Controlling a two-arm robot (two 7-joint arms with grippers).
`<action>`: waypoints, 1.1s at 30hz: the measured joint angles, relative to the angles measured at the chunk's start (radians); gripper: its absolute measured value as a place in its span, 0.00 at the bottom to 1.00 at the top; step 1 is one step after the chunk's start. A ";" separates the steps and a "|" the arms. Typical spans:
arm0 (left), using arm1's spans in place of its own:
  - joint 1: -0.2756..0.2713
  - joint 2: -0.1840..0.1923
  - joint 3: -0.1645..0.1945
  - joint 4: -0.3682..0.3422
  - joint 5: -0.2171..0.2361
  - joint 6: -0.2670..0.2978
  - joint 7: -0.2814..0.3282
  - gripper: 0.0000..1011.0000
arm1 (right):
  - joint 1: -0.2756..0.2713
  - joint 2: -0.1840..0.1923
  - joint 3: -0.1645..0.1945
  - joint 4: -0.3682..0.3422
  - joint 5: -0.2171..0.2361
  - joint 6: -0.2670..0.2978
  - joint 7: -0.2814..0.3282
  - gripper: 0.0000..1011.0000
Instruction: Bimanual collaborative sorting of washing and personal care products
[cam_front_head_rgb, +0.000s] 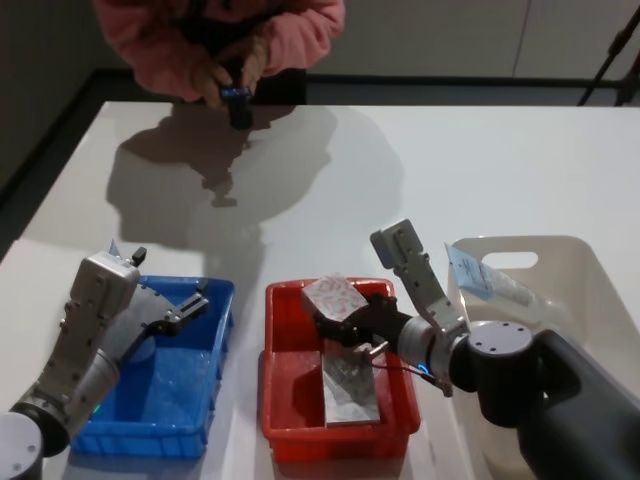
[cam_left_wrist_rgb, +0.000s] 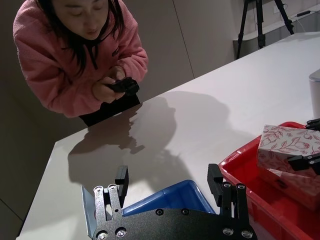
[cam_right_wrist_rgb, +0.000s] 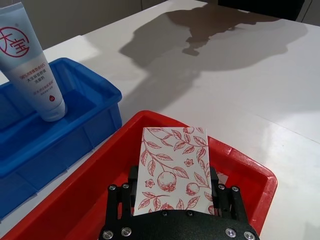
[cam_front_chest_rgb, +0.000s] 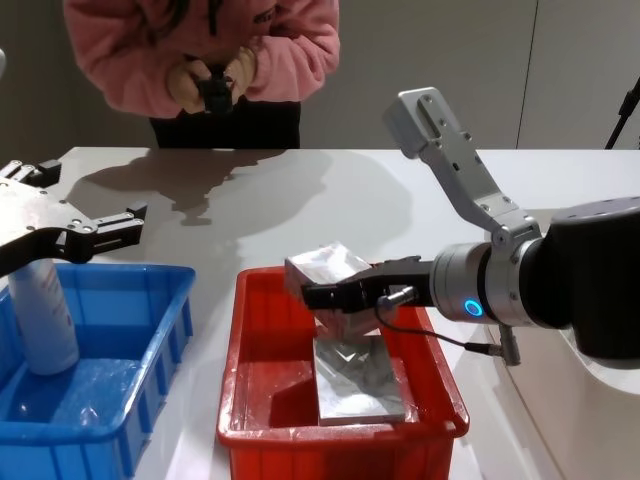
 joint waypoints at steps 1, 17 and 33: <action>0.000 0.000 0.000 0.000 0.000 0.000 0.000 0.99 | -0.003 0.002 -0.001 -0.007 0.002 0.000 0.002 0.78; 0.000 0.000 0.000 0.000 0.000 0.000 0.000 0.99 | -0.064 0.075 -0.013 -0.184 0.036 -0.015 0.032 0.78; 0.000 0.000 0.000 0.000 0.000 0.000 0.000 0.99 | -0.123 0.150 -0.002 -0.335 0.075 -0.023 0.016 0.78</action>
